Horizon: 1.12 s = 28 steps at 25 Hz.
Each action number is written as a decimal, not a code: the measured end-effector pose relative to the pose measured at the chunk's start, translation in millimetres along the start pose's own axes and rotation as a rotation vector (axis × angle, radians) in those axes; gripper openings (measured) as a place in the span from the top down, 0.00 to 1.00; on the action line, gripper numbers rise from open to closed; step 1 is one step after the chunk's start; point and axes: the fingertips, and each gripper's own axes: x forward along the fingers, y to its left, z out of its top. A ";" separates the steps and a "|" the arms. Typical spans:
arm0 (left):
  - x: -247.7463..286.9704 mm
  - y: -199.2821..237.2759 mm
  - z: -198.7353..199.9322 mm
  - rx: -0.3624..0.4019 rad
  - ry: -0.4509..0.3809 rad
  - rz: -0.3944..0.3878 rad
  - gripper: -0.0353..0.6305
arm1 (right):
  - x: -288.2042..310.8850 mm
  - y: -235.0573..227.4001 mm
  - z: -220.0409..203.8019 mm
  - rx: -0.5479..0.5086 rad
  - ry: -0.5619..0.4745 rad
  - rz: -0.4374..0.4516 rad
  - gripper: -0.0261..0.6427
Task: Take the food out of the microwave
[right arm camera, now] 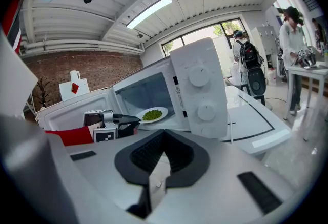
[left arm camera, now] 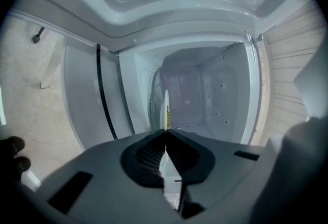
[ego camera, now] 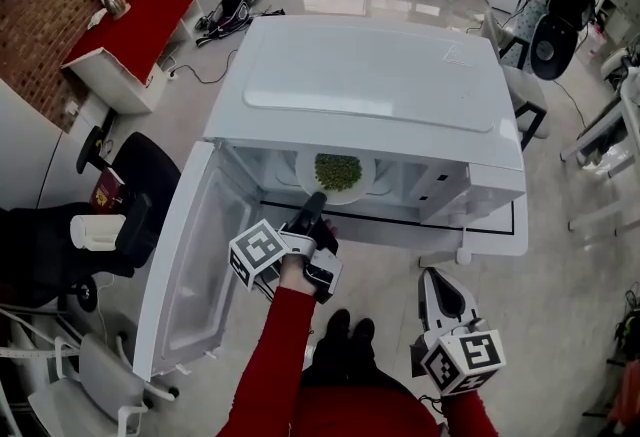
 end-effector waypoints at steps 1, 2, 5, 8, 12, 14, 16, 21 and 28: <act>-1.6 0.5 -0.2 -0.012 -0.001 -0.009 0.92 | -0.2 0.5 -0.1 -0.001 0.000 0.000 0.94; -3.1 1.1 -0.4 -0.023 -0.002 -0.018 0.92 | -0.3 0.9 -0.2 -0.003 -0.001 0.001 0.94; -7.5 2.2 -2.2 -0.039 0.000 -0.036 0.92 | -0.8 1.5 -0.2 -0.005 -0.001 -0.001 0.94; -13.1 2.3 -5.7 -0.048 0.000 -0.052 0.92 | -2.3 1.8 0.0 -0.008 -0.001 -0.001 0.94; -19.4 -5.0 -11.4 -0.090 -0.003 -0.123 0.92 | -2.3 3.4 0.2 -0.014 -0.002 0.001 0.94; -23.1 -9.5 -13.3 -0.112 -0.004 -0.159 0.92 | -1.2 5.1 0.2 -0.018 -0.003 0.002 0.94; -28.1 -10.2 -15.0 -0.118 -0.003 -0.171 0.92 | -1.1 6.5 0.2 -0.018 -0.004 0.002 0.94; -41.6 -15.8 -22.2 -0.151 -0.009 -0.220 0.92 | -4.0 5.5 -1.3 -0.016 -0.005 0.000 0.94; -64.6 -39.2 -43.7 -0.141 0.089 -0.252 0.92 | -10.0 6.4 0.9 -0.017 -0.022 -0.006 0.94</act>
